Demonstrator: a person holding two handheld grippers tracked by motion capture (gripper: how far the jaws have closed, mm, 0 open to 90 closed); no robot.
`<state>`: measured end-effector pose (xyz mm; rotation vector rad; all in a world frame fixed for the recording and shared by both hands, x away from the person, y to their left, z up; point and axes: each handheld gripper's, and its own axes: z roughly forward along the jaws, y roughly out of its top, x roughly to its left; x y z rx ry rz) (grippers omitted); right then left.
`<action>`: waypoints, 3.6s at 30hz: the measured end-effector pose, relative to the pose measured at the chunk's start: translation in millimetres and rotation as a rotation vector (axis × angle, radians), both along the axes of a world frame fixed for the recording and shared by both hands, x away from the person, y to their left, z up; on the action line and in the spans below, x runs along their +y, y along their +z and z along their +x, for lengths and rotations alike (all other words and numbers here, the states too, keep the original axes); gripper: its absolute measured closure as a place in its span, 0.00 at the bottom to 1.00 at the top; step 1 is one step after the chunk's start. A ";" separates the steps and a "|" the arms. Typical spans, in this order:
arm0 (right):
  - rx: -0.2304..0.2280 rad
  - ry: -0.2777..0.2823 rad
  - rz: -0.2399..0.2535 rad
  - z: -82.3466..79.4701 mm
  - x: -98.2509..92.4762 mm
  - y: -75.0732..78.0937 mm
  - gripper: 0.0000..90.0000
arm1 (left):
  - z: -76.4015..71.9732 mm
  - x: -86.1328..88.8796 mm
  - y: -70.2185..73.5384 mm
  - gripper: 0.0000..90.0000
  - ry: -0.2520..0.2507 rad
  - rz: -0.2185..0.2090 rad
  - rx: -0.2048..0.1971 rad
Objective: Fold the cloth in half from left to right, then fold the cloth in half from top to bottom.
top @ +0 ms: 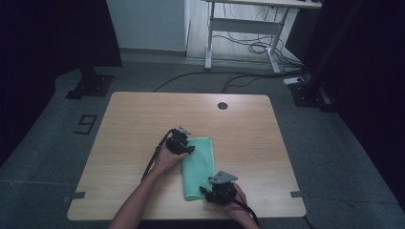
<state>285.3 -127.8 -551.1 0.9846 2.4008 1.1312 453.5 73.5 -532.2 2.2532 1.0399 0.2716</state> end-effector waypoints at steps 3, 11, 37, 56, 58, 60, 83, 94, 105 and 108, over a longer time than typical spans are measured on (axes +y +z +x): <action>0.004 -0.017 0.001 -3.3 -7.3 0.2 0.55 | 1.0 -11.5 0.3 0.62 -0.023 0.006 0.002; 0.029 -0.025 0.024 -0.3 -11.9 6.1 0.52 | 0.4 -13.3 4.4 0.60 -0.045 0.008 -0.014; 0.011 0.045 -0.041 33.3 54.7 4.1 0.46 | 10.1 -2.1 -2.7 0.70 0.026 0.004 -0.027; 0.011 0.036 0.141 7.6 20.9 22.5 0.44 | 2.3 7.4 16.5 0.64 0.039 -0.052 -0.074; 0.005 0.013 0.152 21.1 11.4 27.8 0.44 | -0.2 10.9 22.4 0.62 0.035 -0.066 -0.080; 0.011 -0.008 0.153 31.6 5.8 29.3 0.44 | -2.9 15.9 27.9 0.61 0.039 -0.083 -0.085; 0.029 -0.154 0.169 121.9 -30.2 24.8 0.47 | 8.8 28.7 12.9 0.58 0.097 -0.127 -0.043; 0.016 -0.215 0.169 155.3 -39.2 25.3 0.62 | 19.7 17.5 3.4 0.62 0.116 -0.119 -0.040; 0.044 -0.272 0.095 182.5 -36.1 4.9 0.76 | 24.3 8.6 -2.4 0.66 0.114 -0.069 -0.044; 0.038 -0.260 0.063 184.1 -33.2 2.1 0.80 | 24.8 8.4 -4.0 0.67 0.110 -0.056 -0.041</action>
